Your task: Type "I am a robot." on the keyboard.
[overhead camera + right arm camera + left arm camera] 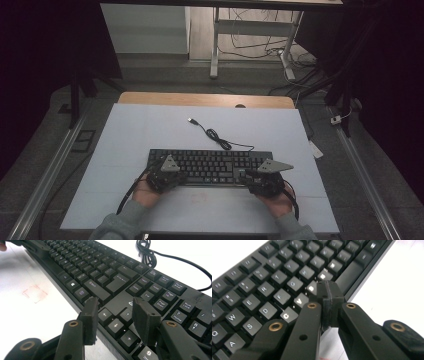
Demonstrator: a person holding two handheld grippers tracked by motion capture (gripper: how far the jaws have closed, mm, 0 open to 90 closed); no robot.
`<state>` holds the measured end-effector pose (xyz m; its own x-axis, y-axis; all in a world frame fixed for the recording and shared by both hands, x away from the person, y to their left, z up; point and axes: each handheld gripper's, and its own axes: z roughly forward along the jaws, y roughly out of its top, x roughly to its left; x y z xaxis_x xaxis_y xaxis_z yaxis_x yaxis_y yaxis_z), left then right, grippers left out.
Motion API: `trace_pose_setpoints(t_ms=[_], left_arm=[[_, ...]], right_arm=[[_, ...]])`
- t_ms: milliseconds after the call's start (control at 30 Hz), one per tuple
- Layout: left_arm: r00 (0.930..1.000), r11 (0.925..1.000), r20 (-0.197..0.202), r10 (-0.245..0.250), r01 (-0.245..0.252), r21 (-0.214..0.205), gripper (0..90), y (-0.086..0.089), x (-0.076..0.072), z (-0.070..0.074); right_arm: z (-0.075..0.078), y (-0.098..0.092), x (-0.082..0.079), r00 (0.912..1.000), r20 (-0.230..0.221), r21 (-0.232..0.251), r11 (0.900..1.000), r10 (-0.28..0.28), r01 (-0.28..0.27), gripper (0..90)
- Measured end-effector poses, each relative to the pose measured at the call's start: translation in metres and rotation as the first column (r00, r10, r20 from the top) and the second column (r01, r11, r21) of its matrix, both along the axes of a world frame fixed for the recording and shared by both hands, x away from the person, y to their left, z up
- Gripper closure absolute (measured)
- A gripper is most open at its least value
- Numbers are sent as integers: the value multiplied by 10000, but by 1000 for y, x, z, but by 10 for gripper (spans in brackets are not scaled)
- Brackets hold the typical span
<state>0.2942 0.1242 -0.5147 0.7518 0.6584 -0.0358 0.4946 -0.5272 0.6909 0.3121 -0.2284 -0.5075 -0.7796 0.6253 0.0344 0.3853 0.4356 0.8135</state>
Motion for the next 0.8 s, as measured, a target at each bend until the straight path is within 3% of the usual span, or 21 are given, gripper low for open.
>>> trace_pose_setpoints(t_ms=[233, 333, 500, 633, 800], left_arm=[[9999, 9970, 37, 148, -145, -755, 863, 10, -3, 10], [9996, 9936, -9, 292, -291, -1092, 730, 16, -4, 14], [9975, 9908, 20, 710, -703, -1160, 520, 25, -6, 18], [9946, 9861, -21, 1038, -1032, -1299, 447, 32, -5, 20], [9920, 9824, 14, 1265, -1251, -1389, 417, 37, -5, 21]], right_arm=[[-1, 0, 0, 10000, -1, -2, 10000, -18, 18, 564], [0, -1, 0, 10000, 19, -44, 10000, -46, 46, 563], [0, -2, 1, 10000, 23, -70, 10000, -19, 19, 562], [0, -3, 1, 10000, 28, -68, 10000, -63, 63, 562], [-1, -2, 1, 10000, -9, -76, 10000, -44, 44, 562]])
